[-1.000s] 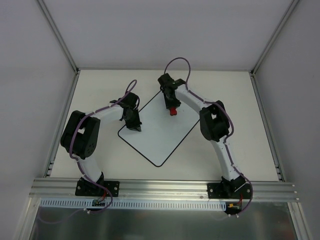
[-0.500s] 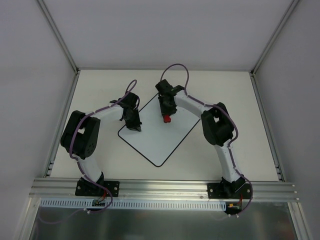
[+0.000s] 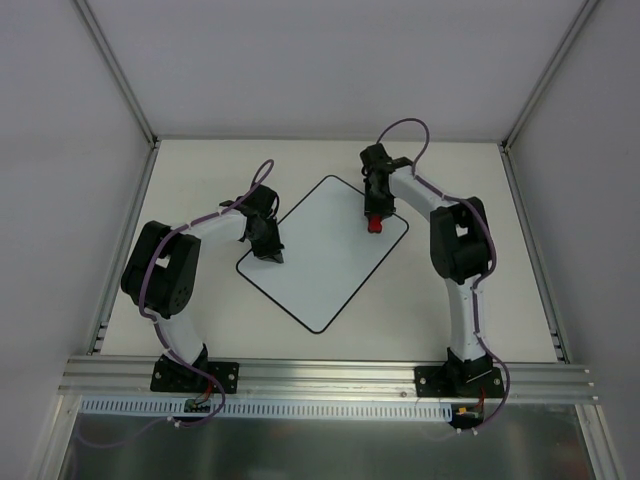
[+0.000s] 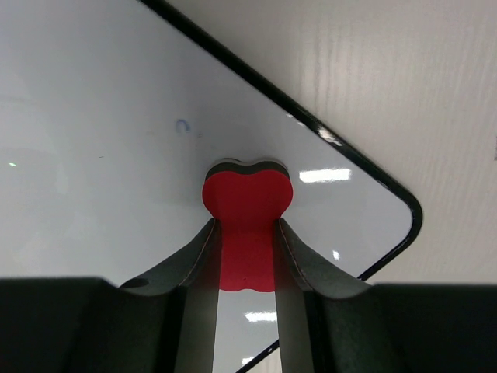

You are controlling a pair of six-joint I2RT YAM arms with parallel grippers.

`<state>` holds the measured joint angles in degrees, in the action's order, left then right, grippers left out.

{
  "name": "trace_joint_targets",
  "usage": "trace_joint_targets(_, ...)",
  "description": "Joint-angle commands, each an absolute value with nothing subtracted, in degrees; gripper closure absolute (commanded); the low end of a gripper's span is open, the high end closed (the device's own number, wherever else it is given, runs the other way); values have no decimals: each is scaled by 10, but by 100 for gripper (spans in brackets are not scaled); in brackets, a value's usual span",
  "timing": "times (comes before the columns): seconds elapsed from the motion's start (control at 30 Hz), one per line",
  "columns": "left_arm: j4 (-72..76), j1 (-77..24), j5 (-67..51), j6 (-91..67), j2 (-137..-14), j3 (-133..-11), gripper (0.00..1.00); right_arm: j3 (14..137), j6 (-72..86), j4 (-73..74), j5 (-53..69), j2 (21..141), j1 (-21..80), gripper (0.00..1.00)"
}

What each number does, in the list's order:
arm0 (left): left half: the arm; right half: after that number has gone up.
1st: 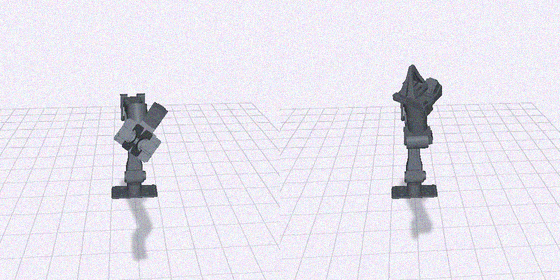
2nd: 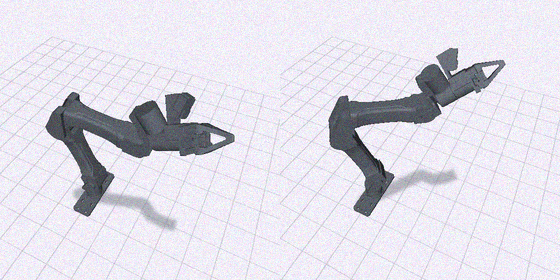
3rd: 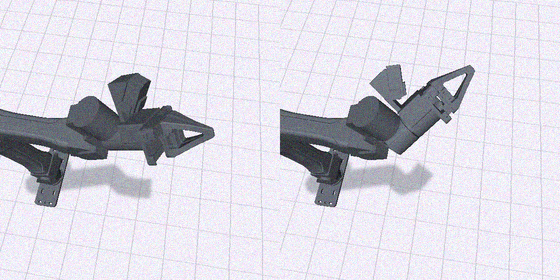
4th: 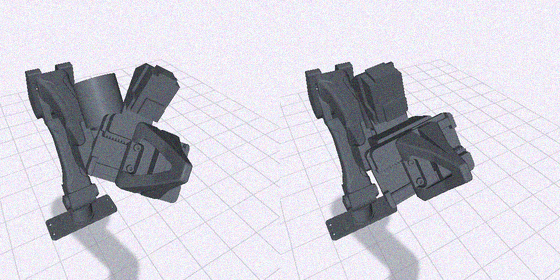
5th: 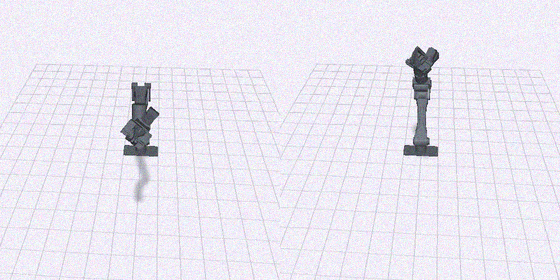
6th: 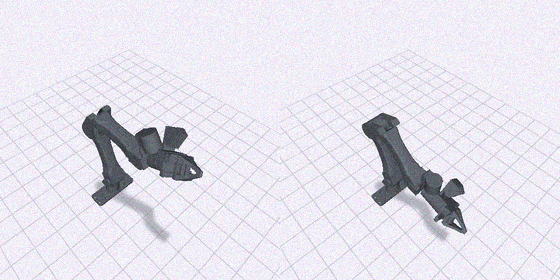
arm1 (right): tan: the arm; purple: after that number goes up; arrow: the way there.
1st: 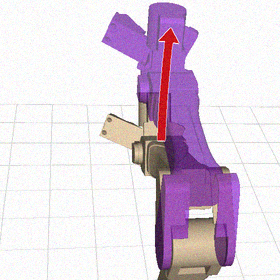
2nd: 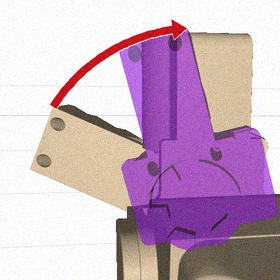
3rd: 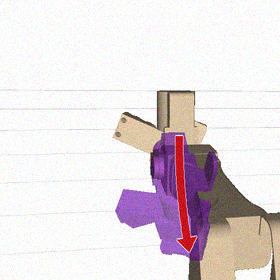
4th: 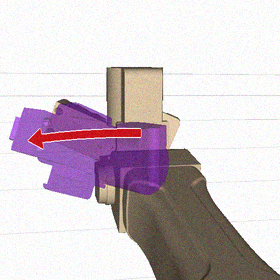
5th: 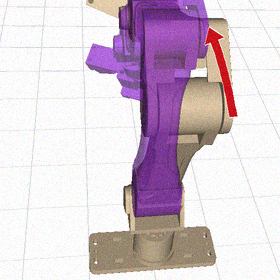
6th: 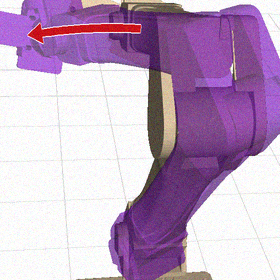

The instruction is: Erase the whiteboard

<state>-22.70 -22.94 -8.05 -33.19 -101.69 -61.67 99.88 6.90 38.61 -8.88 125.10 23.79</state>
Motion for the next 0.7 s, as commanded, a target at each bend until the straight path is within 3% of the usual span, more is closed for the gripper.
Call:
trace_joint_targets(0.0, -239, -235, -77, -314, -1023, -604, 92, 1050, 61, 424, -75, 1315, 294, 100)
trace_joint_targets(0.23, -239, -236, -74, -314, -1013, -599, 92, 1211, 55, 475, -45, 1391, 384, 100)
trace_joint_targets(0.37, -239, -236, -72, -315, -1011, -598, 92, 1244, 63, 478, -12, 1418, 415, 100)
trace_joint_targets(0.67, -238, -236, -69, -316, -1004, -589, 92, 1271, 90, 504, -54, 1430, 378, 100)
